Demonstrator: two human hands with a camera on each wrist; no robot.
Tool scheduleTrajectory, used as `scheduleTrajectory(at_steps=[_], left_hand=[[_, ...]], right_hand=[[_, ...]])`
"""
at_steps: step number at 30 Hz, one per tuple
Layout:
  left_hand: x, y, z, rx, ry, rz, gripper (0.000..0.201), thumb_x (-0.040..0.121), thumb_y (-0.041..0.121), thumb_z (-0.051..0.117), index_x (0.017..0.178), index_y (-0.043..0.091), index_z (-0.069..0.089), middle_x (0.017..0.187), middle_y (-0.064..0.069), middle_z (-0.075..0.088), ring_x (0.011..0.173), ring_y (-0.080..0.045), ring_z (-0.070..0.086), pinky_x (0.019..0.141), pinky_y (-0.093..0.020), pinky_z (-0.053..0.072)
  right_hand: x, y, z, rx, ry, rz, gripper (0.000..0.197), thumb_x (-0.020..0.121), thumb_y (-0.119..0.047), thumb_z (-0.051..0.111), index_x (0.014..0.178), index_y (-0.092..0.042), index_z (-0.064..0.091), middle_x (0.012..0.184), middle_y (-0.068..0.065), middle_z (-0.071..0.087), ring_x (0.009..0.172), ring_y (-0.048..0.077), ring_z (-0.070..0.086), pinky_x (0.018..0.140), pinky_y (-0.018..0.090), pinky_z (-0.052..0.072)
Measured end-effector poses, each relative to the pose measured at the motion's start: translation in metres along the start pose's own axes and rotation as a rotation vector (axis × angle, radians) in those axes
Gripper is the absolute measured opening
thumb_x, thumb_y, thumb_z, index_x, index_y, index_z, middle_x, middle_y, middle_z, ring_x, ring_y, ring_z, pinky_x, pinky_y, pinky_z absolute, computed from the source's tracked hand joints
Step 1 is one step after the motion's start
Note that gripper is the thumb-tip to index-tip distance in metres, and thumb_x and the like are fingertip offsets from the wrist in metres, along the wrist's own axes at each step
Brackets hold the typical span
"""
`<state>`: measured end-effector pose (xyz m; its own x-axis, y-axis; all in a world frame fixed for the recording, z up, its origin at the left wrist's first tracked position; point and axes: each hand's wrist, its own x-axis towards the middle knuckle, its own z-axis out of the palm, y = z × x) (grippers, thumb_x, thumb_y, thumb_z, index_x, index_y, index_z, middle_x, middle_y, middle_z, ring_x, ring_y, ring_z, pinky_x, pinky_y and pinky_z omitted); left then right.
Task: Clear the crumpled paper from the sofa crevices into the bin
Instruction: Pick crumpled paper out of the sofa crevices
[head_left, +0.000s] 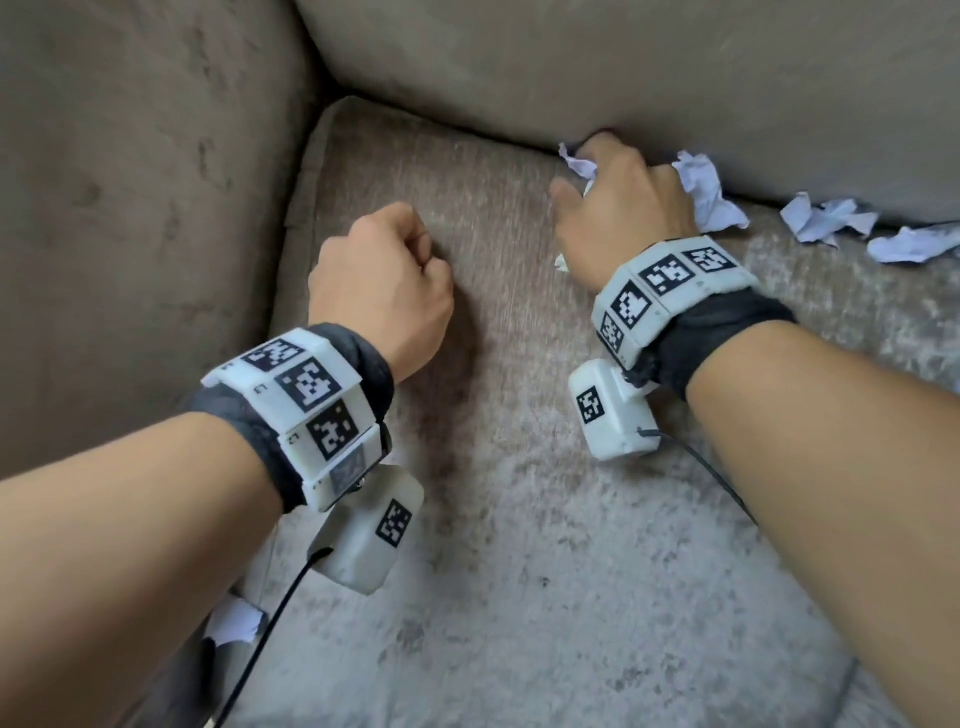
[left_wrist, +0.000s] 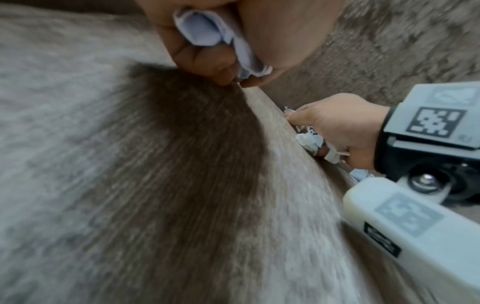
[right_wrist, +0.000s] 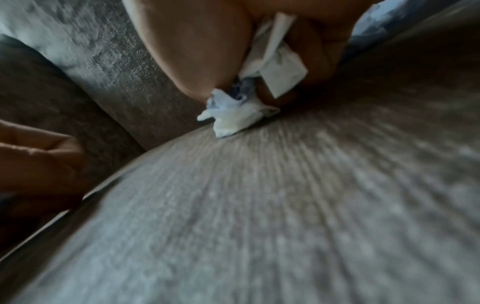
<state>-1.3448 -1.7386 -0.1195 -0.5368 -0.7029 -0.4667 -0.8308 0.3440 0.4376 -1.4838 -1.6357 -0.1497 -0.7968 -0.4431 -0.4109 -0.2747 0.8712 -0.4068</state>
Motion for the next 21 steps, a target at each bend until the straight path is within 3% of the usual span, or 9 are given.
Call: scheduleTrajectory(at_steps=[4,7,9,10,12,14,17,21], left_hand=[[-0.003,-0.001,-0.003,-0.005,-0.009,0.001,0.015,0.082,0.021,0.052,0.068,0.018,0.046,0.067,0.006,0.055,0.082,-0.033,0.058,0.078,-0.035,0.050],[-0.006,0.000,-0.003,-0.010,-0.019,0.007,0.015,0.082,0.021,0.052,0.068,0.018,0.047,0.068,0.005,0.056,0.084,-0.033,0.058,0.080,-0.036,0.050],[-0.007,-0.001,-0.002,-0.010,-0.012,0.008,0.015,0.083,0.021,0.052,0.069,0.018,0.047,0.069,0.004,0.057,0.084,-0.032,0.058,0.078,-0.034,0.049],[-0.008,-0.001,-0.001,-0.009,-0.006,0.006,0.014,0.083,0.021,0.052,0.070,0.018,0.048,0.069,0.003,0.057,0.083,-0.032,0.058,0.077,-0.033,0.047],[-0.010,-0.001,0.001,-0.009,0.000,-0.001,0.015,0.085,0.021,0.051,0.071,0.019,0.047,0.070,0.002,0.057,0.083,-0.031,0.057,0.076,-0.032,0.045],[-0.014,0.001,0.005,-0.016,-0.004,-0.007,0.015,0.085,0.021,0.051,0.071,0.019,0.047,0.071,0.001,0.057,0.084,-0.032,0.057,0.076,-0.031,0.044],[-0.020,0.009,0.012,-0.016,-0.014,-0.002,0.014,0.085,0.021,0.050,0.071,0.021,0.047,0.077,-0.002,0.061,0.085,-0.032,0.058,0.075,-0.031,0.043],[-0.025,0.027,0.024,0.012,-0.014,0.040,0.006,0.085,0.019,0.049,0.083,0.024,0.052,0.088,-0.007,0.065,0.092,-0.034,0.058,0.081,-0.035,0.047]], right_hand=[[-0.007,-0.001,0.004,0.019,0.083,0.064,0.028,0.098,-0.035,0.044,0.106,-0.013,0.059,0.096,0.015,0.065,0.082,0.033,0.055,0.062,0.031,0.032],[-0.011,0.001,0.007,0.049,0.107,0.072,0.034,0.097,-0.042,0.044,0.099,-0.014,0.064,0.098,0.009,0.069,0.091,0.032,0.060,0.065,0.030,0.030],[-0.009,0.003,0.008,0.078,0.116,0.091,0.039,0.096,-0.047,0.044,0.076,-0.018,0.059,0.082,0.002,0.065,0.081,0.028,0.057,0.063,0.028,0.027],[-0.010,0.004,0.009,0.095,0.127,0.110,0.044,0.096,-0.048,0.043,0.064,-0.019,0.049,0.070,-0.001,0.058,0.075,0.026,0.053,0.062,0.029,0.027],[-0.016,0.005,0.012,0.119,0.157,0.118,0.051,0.098,-0.045,0.041,0.054,-0.020,0.033,0.059,-0.002,0.045,0.069,0.024,0.049,0.060,0.031,0.028],[-0.028,0.008,0.016,0.123,0.176,0.064,0.049,0.100,-0.037,0.040,0.056,-0.015,0.038,0.071,0.007,0.054,0.071,0.025,0.050,0.062,0.032,0.030],[-0.052,0.016,0.019,0.153,0.192,-0.007,0.040,0.101,-0.028,0.042,0.076,-0.003,0.061,0.097,0.012,0.059,0.075,0.018,0.045,0.065,0.025,0.025],[-0.069,0.036,0.009,0.216,0.176,-0.010,0.032,0.101,-0.023,0.041,0.088,-0.004,0.063,0.092,0.011,0.064,0.074,0.021,0.049,0.061,0.021,0.018]])
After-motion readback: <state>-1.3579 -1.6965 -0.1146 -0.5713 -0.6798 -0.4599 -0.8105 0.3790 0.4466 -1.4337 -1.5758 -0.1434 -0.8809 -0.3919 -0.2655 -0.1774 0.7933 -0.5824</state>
